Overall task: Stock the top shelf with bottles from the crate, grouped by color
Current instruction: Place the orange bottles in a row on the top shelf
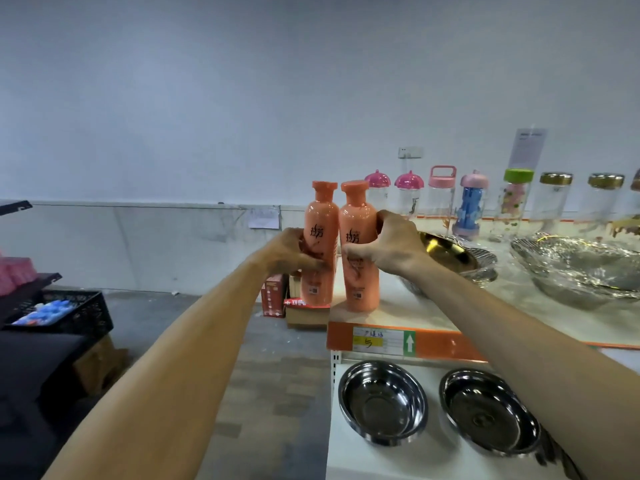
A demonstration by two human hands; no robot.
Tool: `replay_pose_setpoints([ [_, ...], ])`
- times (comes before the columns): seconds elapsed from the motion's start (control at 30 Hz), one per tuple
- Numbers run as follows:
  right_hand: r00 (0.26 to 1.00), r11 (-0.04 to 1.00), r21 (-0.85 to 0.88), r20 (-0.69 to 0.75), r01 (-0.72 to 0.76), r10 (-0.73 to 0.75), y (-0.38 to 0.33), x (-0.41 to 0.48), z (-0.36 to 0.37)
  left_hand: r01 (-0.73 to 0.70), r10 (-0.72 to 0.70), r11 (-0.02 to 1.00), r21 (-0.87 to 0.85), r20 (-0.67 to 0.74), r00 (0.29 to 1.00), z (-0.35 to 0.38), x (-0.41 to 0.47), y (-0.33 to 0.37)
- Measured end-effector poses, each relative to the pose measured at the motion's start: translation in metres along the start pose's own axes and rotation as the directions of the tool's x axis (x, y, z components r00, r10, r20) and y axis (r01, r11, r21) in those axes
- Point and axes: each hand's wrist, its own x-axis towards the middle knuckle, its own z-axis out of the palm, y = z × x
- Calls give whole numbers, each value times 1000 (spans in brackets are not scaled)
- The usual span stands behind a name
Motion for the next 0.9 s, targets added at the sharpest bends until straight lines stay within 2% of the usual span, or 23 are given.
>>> replay_pose_setpoints([
  [0.27, 982, 992, 42, 143, 119, -124, -49, 30, 53, 34, -32, 999, 9, -219, 975, -68, -53, -27],
  [0.4, 957, 973, 35, 175, 227, -230, -80, 34, 104, 88, -73, 996, 17, -412, 908, -102, -95, -53],
  [0.5, 938, 962, 63, 216, 264, -271, -99, 34, 137, 162, -110, 985, 64, -492, 864, -122, -119, -71],
  [0.57, 916, 952, 75, 260, 298, -307, -118, 32, 162, 229, -151, 969, 90, -516, 843, -140, -140, -83],
  [0.7, 869, 929, 62, 336, 366, -364, -158, 31, 207, 285, -178, 947, 148, -495, 850, -173, -181, -111],
  [0.9, 834, 900, 102, 344, 424, -432, -210, 28, 263, 332, -202, 931, 153, -544, 815, -224, -220, -158],
])
